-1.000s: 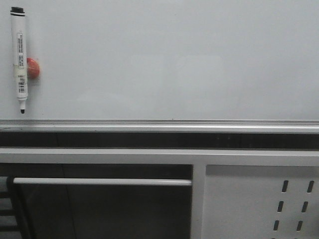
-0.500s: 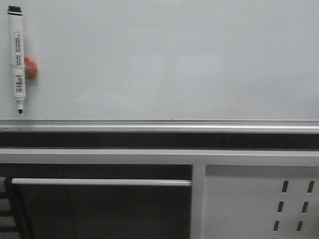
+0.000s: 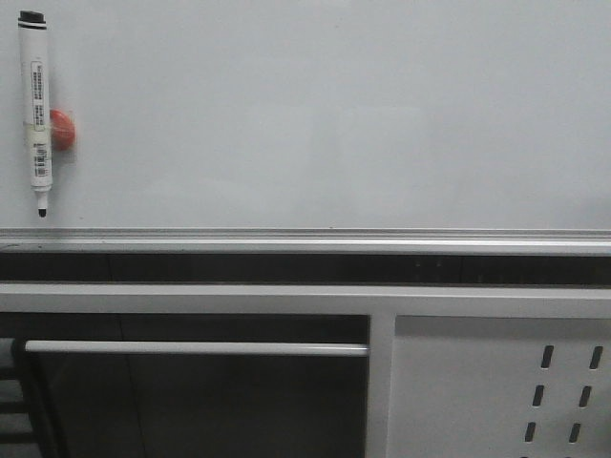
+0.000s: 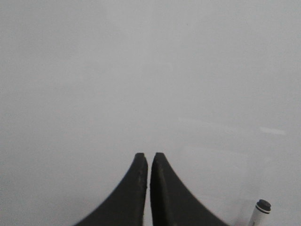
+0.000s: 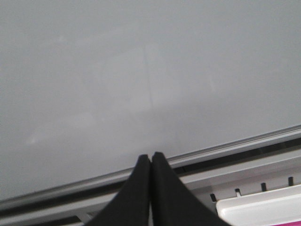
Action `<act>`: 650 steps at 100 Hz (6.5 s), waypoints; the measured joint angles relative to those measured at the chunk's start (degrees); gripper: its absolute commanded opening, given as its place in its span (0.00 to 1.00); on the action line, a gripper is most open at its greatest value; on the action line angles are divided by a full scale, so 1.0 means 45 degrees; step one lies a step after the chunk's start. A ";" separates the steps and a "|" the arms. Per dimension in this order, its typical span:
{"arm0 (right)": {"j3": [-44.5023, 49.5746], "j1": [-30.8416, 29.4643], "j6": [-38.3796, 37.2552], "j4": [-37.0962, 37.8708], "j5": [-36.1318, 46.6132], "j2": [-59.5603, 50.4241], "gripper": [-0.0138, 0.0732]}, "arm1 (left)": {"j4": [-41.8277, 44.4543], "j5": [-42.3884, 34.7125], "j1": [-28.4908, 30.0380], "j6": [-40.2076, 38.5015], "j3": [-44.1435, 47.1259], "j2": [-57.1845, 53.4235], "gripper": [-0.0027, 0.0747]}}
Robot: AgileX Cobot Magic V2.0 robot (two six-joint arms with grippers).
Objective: Write number 1 on whiteboard
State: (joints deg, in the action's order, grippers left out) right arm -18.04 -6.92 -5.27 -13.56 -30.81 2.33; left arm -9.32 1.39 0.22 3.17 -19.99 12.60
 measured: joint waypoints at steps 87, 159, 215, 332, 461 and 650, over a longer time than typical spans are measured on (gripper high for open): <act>-0.2678 0.0000 0.2515 -0.0497 -0.1583 0.4317 0.10 | 0.0822 -0.4995 -0.4619 0.0206 0.0417 0.7661 0.66; -0.2678 0.0000 0.3164 -0.0519 -0.1510 0.4317 0.10 | -0.0145 -1.2578 -0.6717 0.0206 0.2002 1.4432 0.62; -0.2678 0.0000 0.3182 -0.0519 -0.1501 0.4317 0.10 | -0.0545 -1.4725 -0.6717 0.0206 0.1956 1.7140 0.54; -0.2678 0.0000 0.3182 -0.0519 -0.1481 0.4317 0.10 | -0.0285 -1.4795 -0.6717 0.0250 0.1464 1.7140 0.02; -0.5844 0.1422 1.1603 -0.8347 -0.5817 0.9064 0.21 | 0.4672 -0.2732 -1.0235 0.7898 -0.2880 1.3353 0.01; -0.7026 0.7993 1.1945 -0.9407 -0.0677 1.5946 0.08 | 0.4106 -0.2219 -1.0284 0.7975 -0.3214 1.3793 0.10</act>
State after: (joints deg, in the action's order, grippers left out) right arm -49.65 29.05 48.48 -55.89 -33.86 74.09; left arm 9.16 -8.60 -46.06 39.06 -34.45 74.67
